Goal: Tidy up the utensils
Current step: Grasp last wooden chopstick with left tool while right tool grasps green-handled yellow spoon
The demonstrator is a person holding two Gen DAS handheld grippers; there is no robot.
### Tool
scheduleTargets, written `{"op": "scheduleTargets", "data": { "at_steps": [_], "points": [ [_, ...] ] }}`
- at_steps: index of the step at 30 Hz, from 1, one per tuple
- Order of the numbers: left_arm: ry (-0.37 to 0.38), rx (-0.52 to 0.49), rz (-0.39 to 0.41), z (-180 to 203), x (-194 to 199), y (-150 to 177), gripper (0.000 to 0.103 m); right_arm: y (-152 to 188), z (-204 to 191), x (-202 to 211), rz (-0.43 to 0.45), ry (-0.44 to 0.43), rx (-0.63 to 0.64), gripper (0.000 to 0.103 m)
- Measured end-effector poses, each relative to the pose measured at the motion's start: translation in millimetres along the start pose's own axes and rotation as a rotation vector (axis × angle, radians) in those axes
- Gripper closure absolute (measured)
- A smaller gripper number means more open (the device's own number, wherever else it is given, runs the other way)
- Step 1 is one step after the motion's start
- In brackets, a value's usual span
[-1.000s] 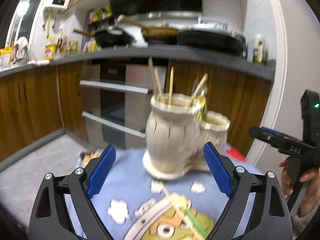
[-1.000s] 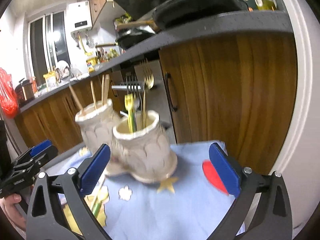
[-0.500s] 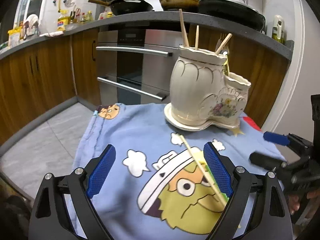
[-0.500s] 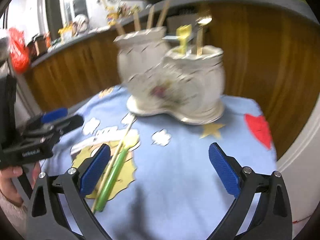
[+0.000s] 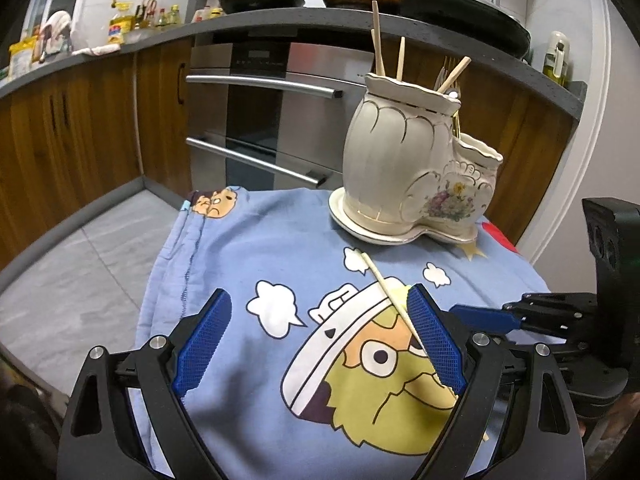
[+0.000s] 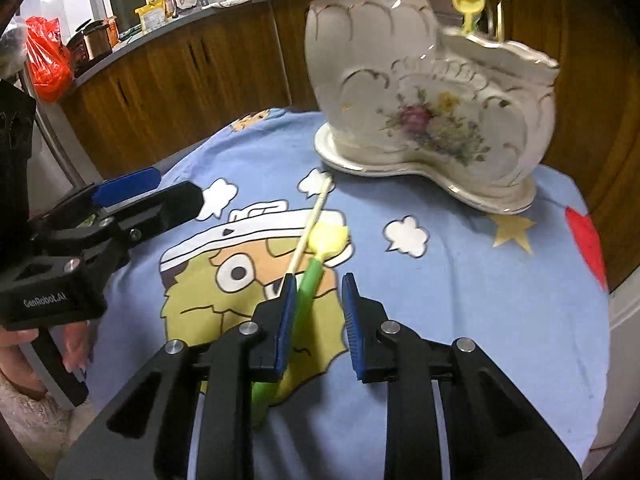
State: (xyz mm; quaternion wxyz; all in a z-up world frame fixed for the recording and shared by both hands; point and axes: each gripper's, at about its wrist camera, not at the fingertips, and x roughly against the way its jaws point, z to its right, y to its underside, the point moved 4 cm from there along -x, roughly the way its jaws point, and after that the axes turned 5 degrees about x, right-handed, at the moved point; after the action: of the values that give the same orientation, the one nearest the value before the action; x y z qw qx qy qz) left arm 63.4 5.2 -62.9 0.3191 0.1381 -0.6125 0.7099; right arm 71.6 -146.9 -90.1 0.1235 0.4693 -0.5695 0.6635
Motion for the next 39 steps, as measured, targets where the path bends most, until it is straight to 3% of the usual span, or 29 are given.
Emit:
{"op": "scheduleTargets", "data": {
  "at_steps": [7,9,13,19,22,24,26,28,31,39],
  "points": [
    [-0.004,-0.011,0.002,2.4,-0.1,-0.2,0.014,-1.6,-8.3,-5.4,-0.01,0.039,0.058,0.08],
    [-0.005,-0.011,-0.001,2.9,-0.8,-0.2,0.014,-2.8,-9.3,-6.7,-0.003,0.051,0.086,0.092],
    [-0.012,-0.012,-0.008,5.7,-1.4,0.0,0.014,-1.1,5.4,5.0,0.007,0.029,0.065,0.094],
    [0.005,-0.077,-0.105,38.3,-7.2,10.0,0.016,6.2,42.5,32.2,0.028,0.045,0.05,0.094],
    [0.007,-0.125,-0.188,60.6,-18.7,24.0,0.031,10.8,57.1,39.6,0.036,0.056,0.024,0.094],
    [-0.048,-0.182,-0.222,71.7,-27.4,33.5,0.059,13.4,57.5,42.1,0.039,0.051,0.034,0.094],
    [-0.086,-0.221,-0.237,78.4,-33.1,40.0,0.068,15.5,56.9,43.3,0.04,0.05,0.048,0.094],
    [-0.087,-0.245,-0.257,81.6,-33.1,41.2,0.092,18.6,56.0,44.6,0.039,0.038,0.056,0.094],
    [-0.097,-0.279,-0.29,77.4,-30.9,41.1,0.098,19.2,51.7,43.2,0.032,0.019,0.079,0.094],
    [-0.114,-0.286,-0.378,58.7,-23.3,37.7,0.096,33.4,48.8,32.2,-0.074,-0.002,0.175,0.093]
  ]
}}
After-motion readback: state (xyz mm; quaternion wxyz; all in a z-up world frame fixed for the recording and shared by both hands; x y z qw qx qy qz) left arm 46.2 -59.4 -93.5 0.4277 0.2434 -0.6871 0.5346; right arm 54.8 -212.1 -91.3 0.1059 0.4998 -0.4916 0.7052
